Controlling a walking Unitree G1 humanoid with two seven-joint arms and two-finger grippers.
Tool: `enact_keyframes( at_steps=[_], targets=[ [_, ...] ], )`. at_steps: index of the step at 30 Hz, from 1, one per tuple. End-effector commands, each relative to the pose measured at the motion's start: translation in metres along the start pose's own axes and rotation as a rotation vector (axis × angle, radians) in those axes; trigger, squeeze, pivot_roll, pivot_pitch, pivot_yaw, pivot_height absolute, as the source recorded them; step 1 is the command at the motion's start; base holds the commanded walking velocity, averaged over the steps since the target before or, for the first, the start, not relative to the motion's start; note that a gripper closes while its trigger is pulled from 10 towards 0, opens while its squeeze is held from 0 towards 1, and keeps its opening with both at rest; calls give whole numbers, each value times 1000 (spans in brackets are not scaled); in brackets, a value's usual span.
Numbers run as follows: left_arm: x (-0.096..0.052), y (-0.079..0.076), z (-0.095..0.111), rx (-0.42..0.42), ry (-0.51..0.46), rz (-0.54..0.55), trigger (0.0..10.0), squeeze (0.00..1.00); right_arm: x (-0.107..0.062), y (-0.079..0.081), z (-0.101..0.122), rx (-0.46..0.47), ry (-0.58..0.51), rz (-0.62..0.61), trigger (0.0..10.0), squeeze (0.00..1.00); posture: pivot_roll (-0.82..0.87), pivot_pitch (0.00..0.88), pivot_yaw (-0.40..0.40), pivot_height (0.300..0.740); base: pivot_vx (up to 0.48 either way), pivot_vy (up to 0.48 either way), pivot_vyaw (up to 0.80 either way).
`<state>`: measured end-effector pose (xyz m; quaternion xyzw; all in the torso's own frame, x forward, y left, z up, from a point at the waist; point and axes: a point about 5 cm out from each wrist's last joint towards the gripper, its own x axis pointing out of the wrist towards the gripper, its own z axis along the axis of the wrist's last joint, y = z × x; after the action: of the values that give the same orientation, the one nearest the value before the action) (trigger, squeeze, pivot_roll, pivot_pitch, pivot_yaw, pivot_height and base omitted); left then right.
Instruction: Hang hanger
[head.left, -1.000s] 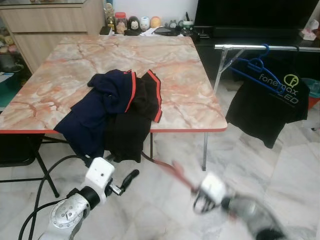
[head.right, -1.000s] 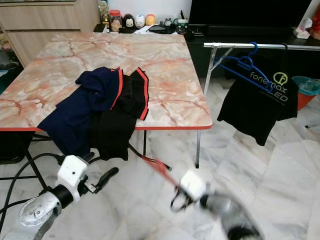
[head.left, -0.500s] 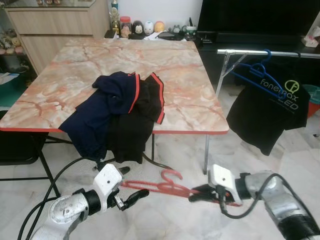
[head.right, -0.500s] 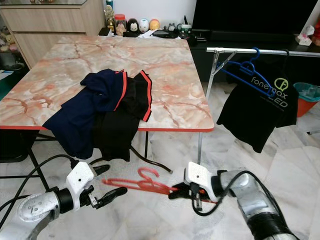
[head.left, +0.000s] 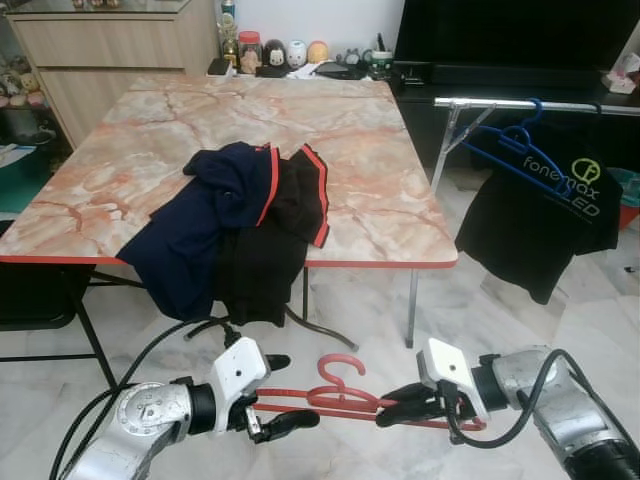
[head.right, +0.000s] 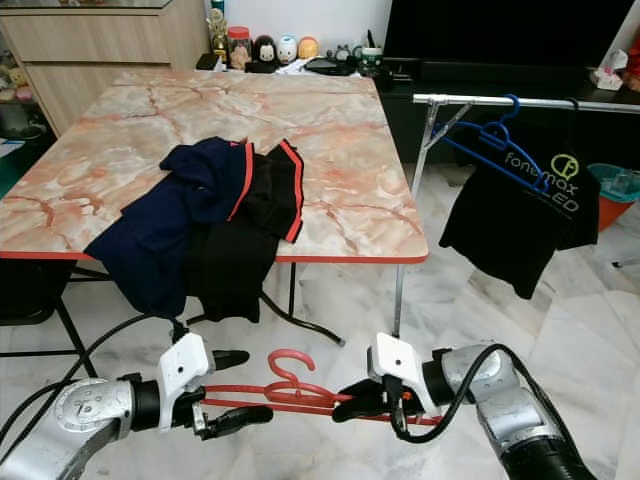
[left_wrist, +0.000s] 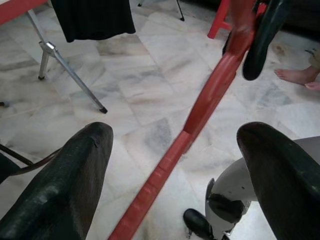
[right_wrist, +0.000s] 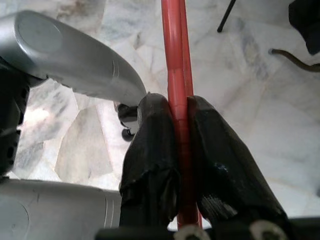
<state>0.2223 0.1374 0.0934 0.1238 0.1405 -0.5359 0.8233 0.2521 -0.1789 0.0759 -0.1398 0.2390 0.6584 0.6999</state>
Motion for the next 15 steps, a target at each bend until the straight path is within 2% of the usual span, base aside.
enact_keyframes(
  at_steps=[1,9,10,11,12,15],
  targets=[
    [3,1,-1,4,21,-7,10000,0,0,-2,12,-33,-24,7,10000,0,56,0,-65,740,0,0,0],
    [5,4,-2,0,26,15,10000,0,2,3,15,-26,-47,37,10000,0,53,0,-64,740,0,0,0],
    [6,5,-1,-3,23,26,4039,0,3,3,15,-25,-49,36,10000,0,53,0,-64,740,0,0,0],
    [6,6,-1,-2,21,30,3451,0,3,3,15,-23,-50,35,10000,0,53,0,-64,740,0,0,0],
    [6,7,-1,-6,16,37,0,0,3,3,15,-21,-51,35,10000,0,51,0,-63,740,0,0,0],
    [7,8,0,-5,11,42,0,0,3,4,16,-18,-53,36,10000,0,51,0,-63,740,0,0,0]
  ],
)
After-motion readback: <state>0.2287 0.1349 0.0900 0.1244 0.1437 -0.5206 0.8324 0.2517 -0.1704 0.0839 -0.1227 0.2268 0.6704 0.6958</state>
